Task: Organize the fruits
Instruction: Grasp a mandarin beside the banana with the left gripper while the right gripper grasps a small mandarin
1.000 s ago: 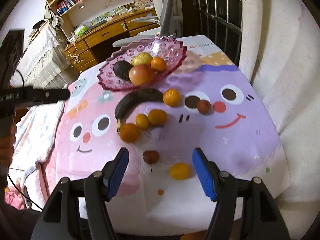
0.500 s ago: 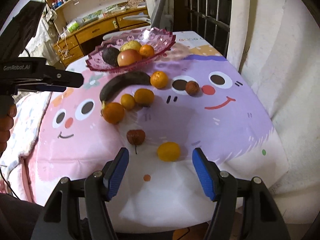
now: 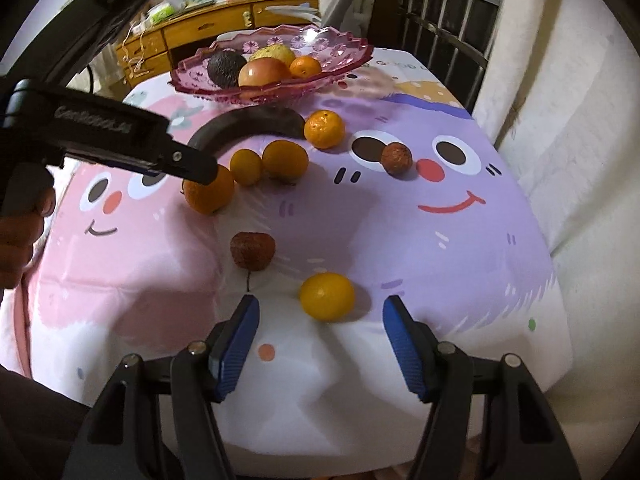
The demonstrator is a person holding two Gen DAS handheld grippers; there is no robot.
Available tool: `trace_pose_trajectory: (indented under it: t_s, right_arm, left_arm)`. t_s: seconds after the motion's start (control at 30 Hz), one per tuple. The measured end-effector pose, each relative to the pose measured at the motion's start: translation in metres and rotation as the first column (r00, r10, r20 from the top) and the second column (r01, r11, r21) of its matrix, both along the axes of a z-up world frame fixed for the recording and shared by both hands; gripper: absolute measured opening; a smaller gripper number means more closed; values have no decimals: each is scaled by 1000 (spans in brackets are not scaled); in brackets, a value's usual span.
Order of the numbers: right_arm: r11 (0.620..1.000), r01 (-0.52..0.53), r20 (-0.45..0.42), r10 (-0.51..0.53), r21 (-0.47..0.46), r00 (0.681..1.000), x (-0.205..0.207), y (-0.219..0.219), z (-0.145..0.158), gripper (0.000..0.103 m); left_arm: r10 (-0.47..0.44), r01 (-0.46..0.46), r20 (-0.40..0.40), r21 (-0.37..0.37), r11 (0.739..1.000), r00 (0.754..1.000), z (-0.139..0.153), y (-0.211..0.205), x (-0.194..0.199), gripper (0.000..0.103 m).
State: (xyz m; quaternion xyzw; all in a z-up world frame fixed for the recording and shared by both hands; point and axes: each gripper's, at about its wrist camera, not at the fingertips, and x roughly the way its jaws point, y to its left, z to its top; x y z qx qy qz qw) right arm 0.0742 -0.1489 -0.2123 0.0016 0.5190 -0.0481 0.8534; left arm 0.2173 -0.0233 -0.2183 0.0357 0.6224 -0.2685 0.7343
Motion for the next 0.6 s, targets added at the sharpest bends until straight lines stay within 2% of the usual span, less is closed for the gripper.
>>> trace_pose_trajectory:
  t_s: [0.1,0.23,0.37,0.6]
  right_arm:
    - [1000,-16,-19,16,-5,1000,5,-4,-7,56]
    - [1000,-29,-41,29,-6,999,9,-8,-14,53]
    - [998,-55,-55,56,16,997,15,-11,-20,51]
    - [994,-96,-76,100,46,992,22,-14,-25,39]
  left_arm:
    - [22,-22,-14,10,1000,1000,-9,-1,5,75]
    - [41,-40,-35,23,999,999,-17,-1,7,72]
    - [59,-59,-61,13,998,996,-23,-2,12,68]
    - [83,-82,-73,17,996,994,-28,0,15,65]
